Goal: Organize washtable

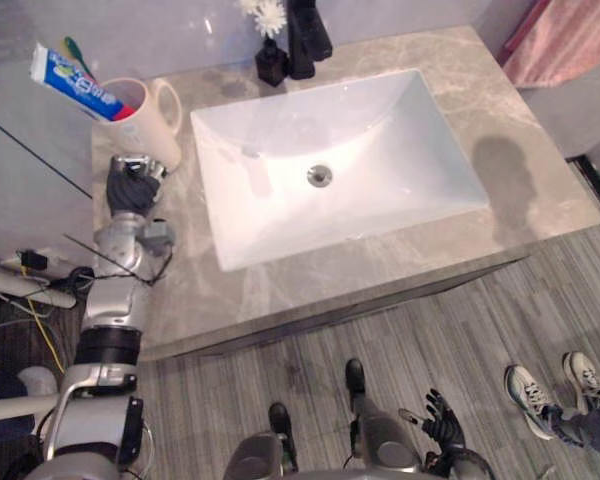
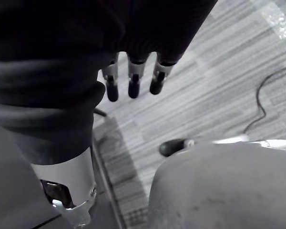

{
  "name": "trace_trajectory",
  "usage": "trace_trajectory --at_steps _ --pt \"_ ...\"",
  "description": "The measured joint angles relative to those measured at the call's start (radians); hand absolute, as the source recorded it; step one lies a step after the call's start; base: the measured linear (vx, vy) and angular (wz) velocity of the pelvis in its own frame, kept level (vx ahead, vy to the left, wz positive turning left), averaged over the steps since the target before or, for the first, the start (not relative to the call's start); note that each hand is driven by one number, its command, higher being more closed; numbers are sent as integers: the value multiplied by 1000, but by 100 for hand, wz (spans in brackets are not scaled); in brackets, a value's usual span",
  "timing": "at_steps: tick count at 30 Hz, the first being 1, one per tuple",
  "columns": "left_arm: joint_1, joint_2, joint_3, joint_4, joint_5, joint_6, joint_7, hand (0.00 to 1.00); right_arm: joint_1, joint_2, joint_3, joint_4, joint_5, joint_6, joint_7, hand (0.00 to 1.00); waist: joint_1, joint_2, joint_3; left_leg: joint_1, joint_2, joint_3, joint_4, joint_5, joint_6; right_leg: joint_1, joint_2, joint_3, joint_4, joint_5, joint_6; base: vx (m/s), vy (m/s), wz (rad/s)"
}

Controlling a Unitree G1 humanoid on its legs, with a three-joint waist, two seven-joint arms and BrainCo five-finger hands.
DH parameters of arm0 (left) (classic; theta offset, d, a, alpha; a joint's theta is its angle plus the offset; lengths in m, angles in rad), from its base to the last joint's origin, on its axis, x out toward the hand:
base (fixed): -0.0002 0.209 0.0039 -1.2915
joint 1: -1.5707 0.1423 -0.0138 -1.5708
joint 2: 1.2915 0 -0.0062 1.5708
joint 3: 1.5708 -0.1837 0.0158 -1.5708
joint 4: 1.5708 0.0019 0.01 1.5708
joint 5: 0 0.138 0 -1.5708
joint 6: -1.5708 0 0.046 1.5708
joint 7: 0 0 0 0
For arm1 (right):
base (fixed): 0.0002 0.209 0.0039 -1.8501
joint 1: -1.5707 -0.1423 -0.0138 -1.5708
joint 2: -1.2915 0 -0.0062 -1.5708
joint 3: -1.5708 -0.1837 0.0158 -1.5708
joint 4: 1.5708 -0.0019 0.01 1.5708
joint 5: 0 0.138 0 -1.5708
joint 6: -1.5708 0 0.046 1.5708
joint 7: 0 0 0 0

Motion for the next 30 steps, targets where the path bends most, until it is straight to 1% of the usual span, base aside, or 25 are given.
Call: trace_trajectory --at_steps 4,6,9,12,13,15,16,19,20,23,24,25,26,27,28,29,30 --pt "5 -8 1 -18 -23 0 19 100 0 1 0 1 17 0 0 0 0 0 0 0 0 -3 0 0 0 2 0 -4 0 0 0 -2 -5 1" --pt "51 -42 3 -107 -47 -1 35 100 0 1 1 2 17 0 0 0 0 0 0 2 1 -8 0 0 0 7 -2 -9 0 0 -1 -5 -19 5" --pt "106 -82 -1 -220 -60 -4 35 100 -1 1 1 3 17 1 1 0 1 1 0 10 -1 -28 1 0 1 25 -3 -32 0 -2 -2 -4 -12 16" --pt "166 -91 -2 -356 -46 -11 35 100 -2 1 3 4 17 0 1 0 10 1 -1 14 0 -41 3 -1 1 36 -7 -42 0 -3 -2 -17 -13 19" --pt "212 -92 -3 -456 -19 -16 31 100 -2 1 3 7 17 0 2 0 11 2 -1 17 -2 -61 6 0 2 50 -12 -60 0 -6 -3 -31 -10 29" --pt "241 -92 -1 -513 -7 -24 26 100 -2 0 3 11 17 0 2 0 16 3 -2 19 -4 -73 9 0 2 59 -15 -65 0 -7 -2 -34 -3 33" --pt "294 -92 2 -598 35 -38 13 100 1 0 3 13 17 -1 3 0 24 4 -3 23 -9 -96 15 0 2 78 -20 -91 0 -17 7 -29 -11 34" --pt "380 -109 15 -689 71 -55 6 100 8 -8 3 17 18 -3 4 0 41 16 -25 20 -12 -121 17 0 2 89 -23 -112 0 -24 6 -8 -8 32" --pt "438 -133 51 -720 87 -67 -4 100 11 -15 3 26 18 -4 9 0 46 27 -49 18 -17 -132 18 0 2 94 -24 -120 0 -28 7 26 6 28" --pt "554 -179 148 -757 103 -81 -7 100 14 -35 0 48 18 -7 22 0 69 52 -80 35 -18 -153 18 1 2 122 -26 -144 0 -37 11 21 -3 25" --pt "604 -202 181 -767 110 -92 -6 100 15 -39 0 54 18 -8 22 0 86 57 -92 38 -18 -159 18 1 2 129 -26 -149 0 -41 13 -11 -14 16" --pt "630 -218 194 -767 111 -99 -7 100 18 -39 -1 54 18 -8 21 0 93 59 -99 39 -18 -160 18 1 2 132 -26 -151 0 -41 13 -25 -20 16" --pt "680 -259 214 -767 111 -103 -7 0 20 -39 -7 61 18 -8 21 0 96 60 -104 40 -18 -169 18 1 1 144 -27 -160 0 -44 13 -59 -27 19" --pt "739 -309 232 -763 111 -104 -6 0 20 -37 -12 77 18 -8 21 0 101 58 -118 40 -18 -178 15 1 1 149 -28 -168 0 -48 13 -61 -28 21" --pt "766 -332 234 -758 109 -104 -5 0 21 -37 -13 84 18 -8 21 0 104 57 -122 42 -18 -182 13 1 1 153 -28 -171 0 -49 12 -58 -30 22" --pt "815 -374 234 -738 109 -103 -6 0 29 -32 -19 87 18 -7 21 0 119 54 -137 45 -17 -192 3 5 0 158 -31 -183 0 -52 11 -24 -34 29" --pt "850 -411 235 -717 109 -102 -6 0 37 -27 -20 87 17 -7 21 0 120 49 -149 45 -18 -197 -8 19 4 161 -35 -201 0 -53 10 -24 -38 35"
